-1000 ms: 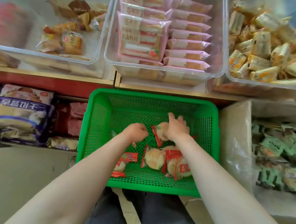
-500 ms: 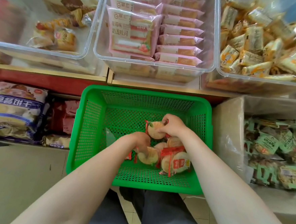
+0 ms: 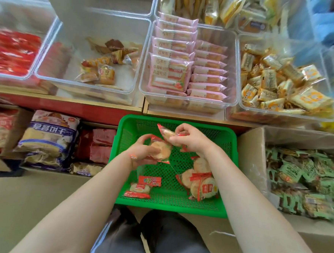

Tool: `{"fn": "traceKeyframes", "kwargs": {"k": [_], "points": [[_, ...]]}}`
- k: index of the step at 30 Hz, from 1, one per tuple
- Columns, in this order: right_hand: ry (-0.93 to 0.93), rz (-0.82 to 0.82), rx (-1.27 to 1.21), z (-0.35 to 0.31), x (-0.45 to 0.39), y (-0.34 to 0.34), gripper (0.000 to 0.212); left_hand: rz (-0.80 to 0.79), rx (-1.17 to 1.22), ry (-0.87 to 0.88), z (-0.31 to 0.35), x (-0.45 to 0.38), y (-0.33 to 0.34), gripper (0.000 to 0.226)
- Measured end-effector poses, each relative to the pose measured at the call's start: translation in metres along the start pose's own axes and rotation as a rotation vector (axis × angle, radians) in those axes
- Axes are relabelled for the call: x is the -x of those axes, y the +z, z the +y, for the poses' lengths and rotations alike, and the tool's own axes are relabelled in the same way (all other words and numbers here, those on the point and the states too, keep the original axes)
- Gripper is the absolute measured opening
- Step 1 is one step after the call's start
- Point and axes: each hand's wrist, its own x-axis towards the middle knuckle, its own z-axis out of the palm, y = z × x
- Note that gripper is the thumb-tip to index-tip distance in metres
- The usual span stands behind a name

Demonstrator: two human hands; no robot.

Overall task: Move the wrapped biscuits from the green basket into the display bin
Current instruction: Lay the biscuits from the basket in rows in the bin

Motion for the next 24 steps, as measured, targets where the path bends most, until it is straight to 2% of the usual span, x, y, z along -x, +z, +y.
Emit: {"fn": "traceKeyframes", "kwargs": {"k": [2, 4, 7, 11, 13, 17, 21, 24], "points": [[0.03, -0.082, -0.057, -0.02, 0.007, 0.011, 0.029, -0.036, 0.03, 0.035, 0.011, 0.017, -0.007, 0.064], [0.027, -0.069, -0.039, -0.038, 0.009, 0.021, 0.034, -0.07, 0.051, 0.045, 0.023, 0.032, -0.018, 0.065], [-0.012, -0.025, 0.039, -0.06, 0.005, 0.033, 0.022, -0.092, 0.029, 0.051, 0.039, 0.049, -0.042, 0.073], [-0.001, -0.032, 0.081, -0.092, 0.001, 0.059, 0.067, -0.108, -0.033, 0.107, 0.056, 0.062, -0.082, 0.069], [-0.001, -0.035, 0.058, -0.103, -0.006, 0.076, 0.078, -0.133, -0.049, 0.124, 0.061, 0.063, -0.104, 0.064], [-0.01, 0.018, -0.055, -0.128, -0.026, 0.121, 0.055, -0.155, 0.008, 0.093, 0.064, 0.061, -0.165, 0.052], [-0.067, -0.044, -0.382, -0.186, -0.047, 0.188, 0.044, -0.202, 0.183, 0.009, 0.06, 0.063, -0.267, 0.059], [-0.121, -0.081, -0.48, -0.243, -0.064, 0.25, 0.029, -0.244, 0.345, 0.0, 0.075, 0.076, -0.347, 0.049]]}}
